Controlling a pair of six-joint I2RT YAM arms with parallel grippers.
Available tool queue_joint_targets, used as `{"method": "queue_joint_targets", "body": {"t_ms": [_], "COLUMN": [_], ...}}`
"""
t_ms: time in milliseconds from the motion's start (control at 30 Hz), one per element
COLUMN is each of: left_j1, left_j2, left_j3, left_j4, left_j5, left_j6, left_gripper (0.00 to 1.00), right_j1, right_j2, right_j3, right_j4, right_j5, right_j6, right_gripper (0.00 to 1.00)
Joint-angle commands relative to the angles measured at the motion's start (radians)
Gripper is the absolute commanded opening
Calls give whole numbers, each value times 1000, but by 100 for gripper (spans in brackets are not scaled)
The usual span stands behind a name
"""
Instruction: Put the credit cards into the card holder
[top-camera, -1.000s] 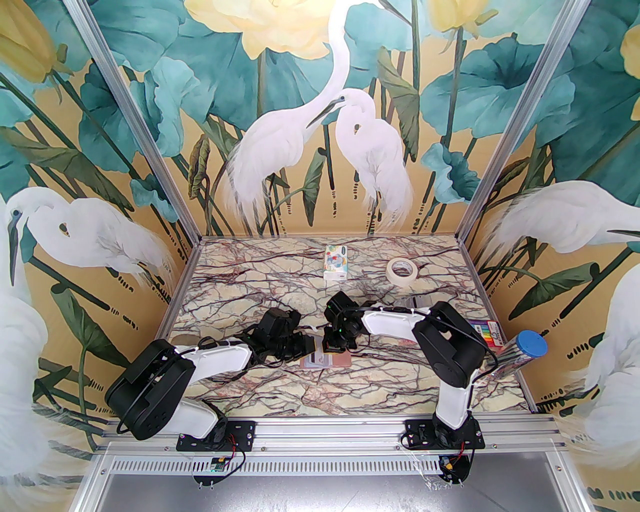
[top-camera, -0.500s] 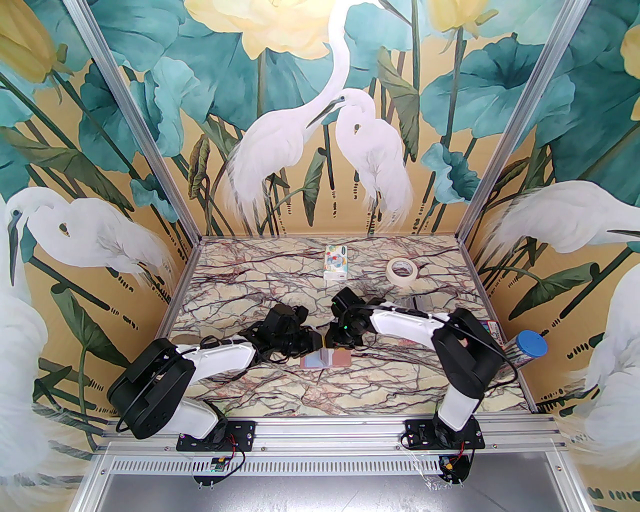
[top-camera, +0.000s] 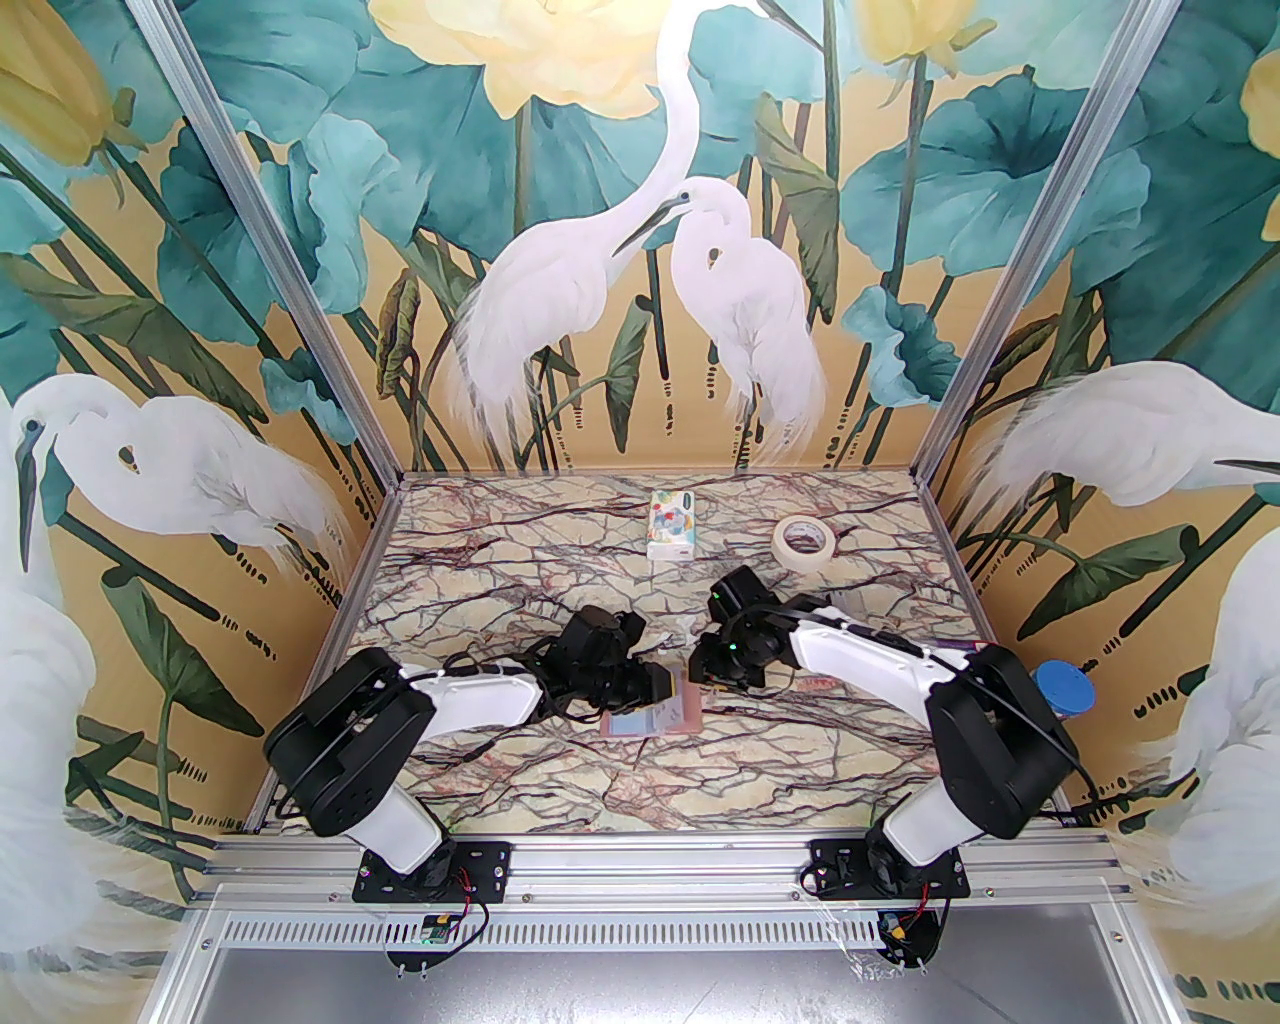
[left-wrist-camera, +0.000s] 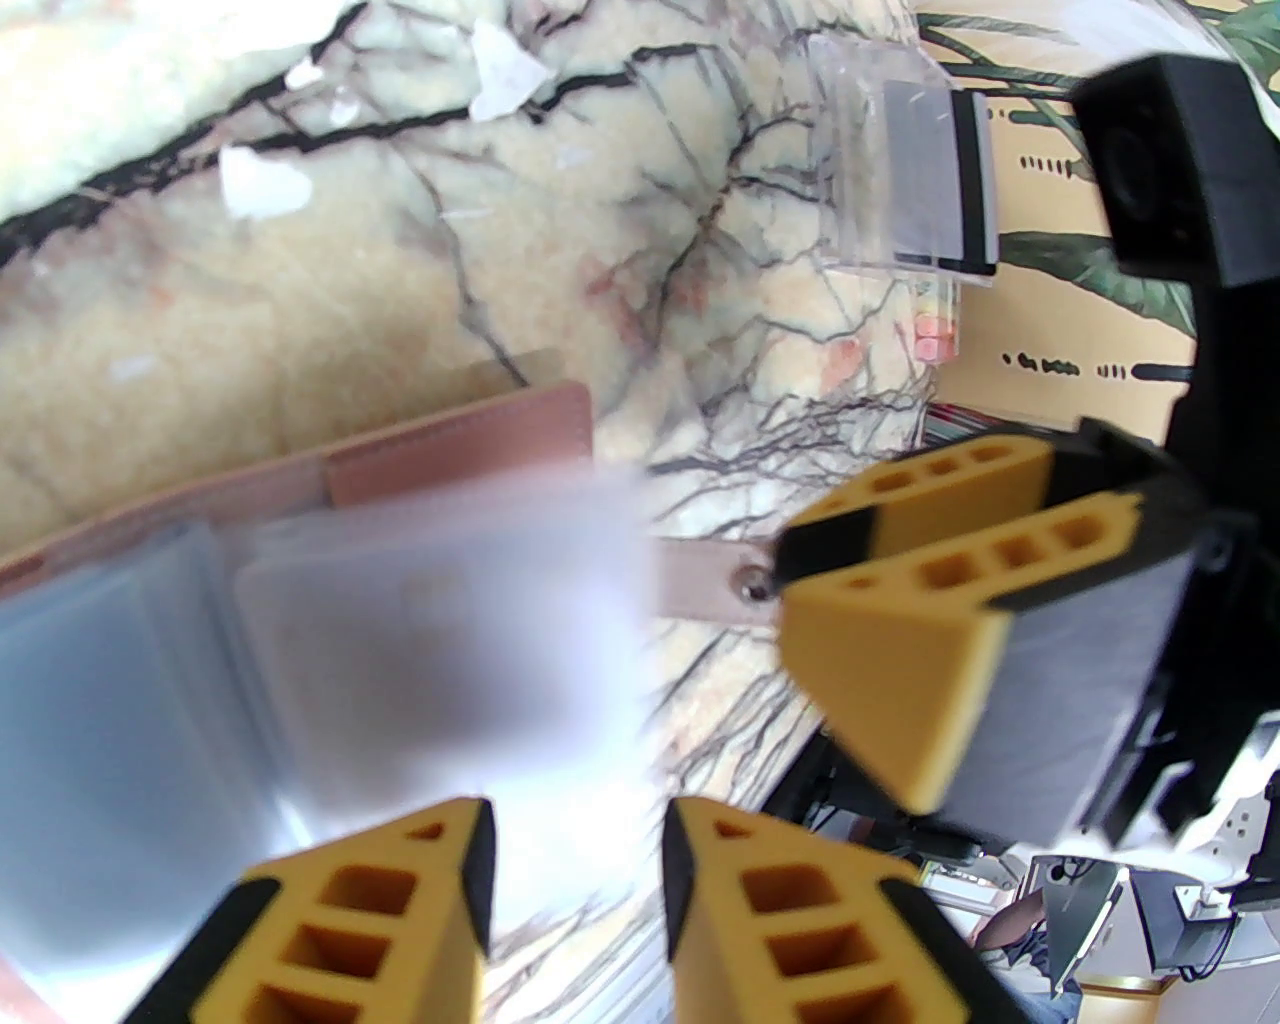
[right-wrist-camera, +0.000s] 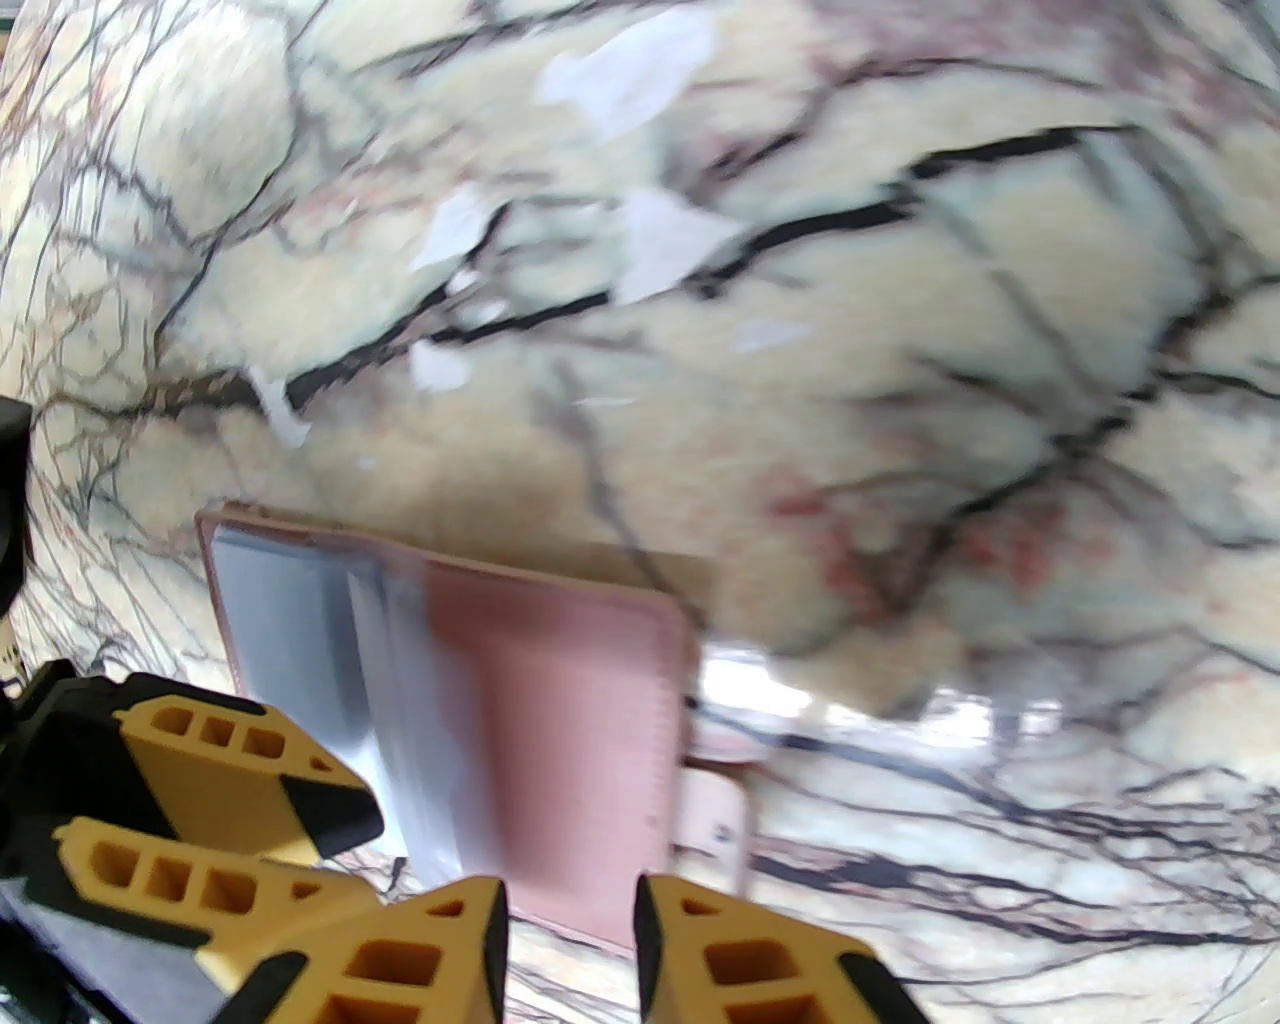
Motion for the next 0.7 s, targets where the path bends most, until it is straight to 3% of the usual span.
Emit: {"method": "queue_joint_targets", "body": {"t_ms": [0, 233, 667], "left_j1": [-11, -15, 26], "left_j2": [29, 22, -168], "left_j3": [33, 52, -34], "left_j4": [28, 7, -138], "left_j5": [8, 2, -91], "left_j6": [-10, 2, 43], "left_gripper": [36, 37, 35], "right_j1": [-6, -7, 1], "right_j2": [-37, -53, -79], "right_j3": [-22, -36, -30], "right_j4": [-16, -14, 34], "right_j5": [21, 20, -36], "right_j6": [-8, -9, 4], "right_gripper": [28, 28, 25]}}
